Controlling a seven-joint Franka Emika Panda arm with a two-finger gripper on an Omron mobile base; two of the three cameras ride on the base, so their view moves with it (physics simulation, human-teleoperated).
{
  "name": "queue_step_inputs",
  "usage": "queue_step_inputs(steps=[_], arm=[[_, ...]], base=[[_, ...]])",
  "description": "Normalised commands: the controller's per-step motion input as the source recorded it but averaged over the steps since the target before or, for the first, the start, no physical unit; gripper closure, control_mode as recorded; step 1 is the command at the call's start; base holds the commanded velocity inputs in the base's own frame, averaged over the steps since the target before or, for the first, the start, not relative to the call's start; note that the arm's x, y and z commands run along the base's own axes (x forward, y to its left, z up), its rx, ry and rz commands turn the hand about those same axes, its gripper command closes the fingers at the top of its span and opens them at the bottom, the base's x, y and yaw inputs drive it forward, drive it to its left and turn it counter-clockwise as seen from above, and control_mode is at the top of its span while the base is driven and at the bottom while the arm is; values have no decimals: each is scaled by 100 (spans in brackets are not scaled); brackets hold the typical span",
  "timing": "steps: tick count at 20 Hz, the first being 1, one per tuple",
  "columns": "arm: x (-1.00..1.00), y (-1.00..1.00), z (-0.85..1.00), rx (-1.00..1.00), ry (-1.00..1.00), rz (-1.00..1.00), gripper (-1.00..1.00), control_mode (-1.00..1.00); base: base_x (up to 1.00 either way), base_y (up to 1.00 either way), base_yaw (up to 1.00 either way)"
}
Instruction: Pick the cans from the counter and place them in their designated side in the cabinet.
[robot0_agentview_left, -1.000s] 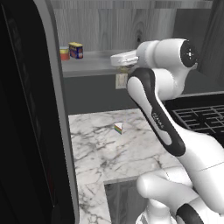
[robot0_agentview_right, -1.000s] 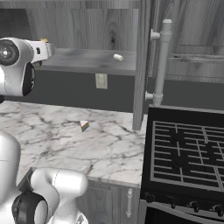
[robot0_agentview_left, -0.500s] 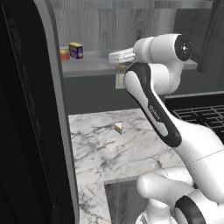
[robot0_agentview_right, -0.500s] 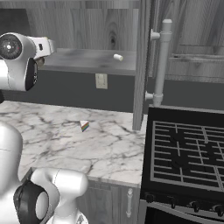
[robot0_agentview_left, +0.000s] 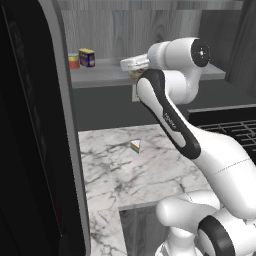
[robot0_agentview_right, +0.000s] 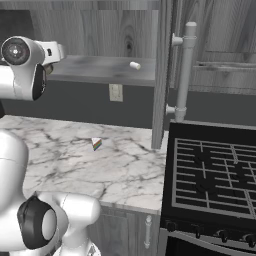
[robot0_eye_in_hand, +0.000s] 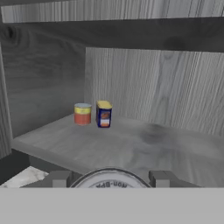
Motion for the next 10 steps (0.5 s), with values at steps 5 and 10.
queue_step_inputs(steps=[5, 10], arm=[[25, 4, -6, 0, 0, 0, 100, -100], [27, 3, -6, 0, 0, 0, 100, -100]], base=[[0, 0, 0], [0, 0, 0]])
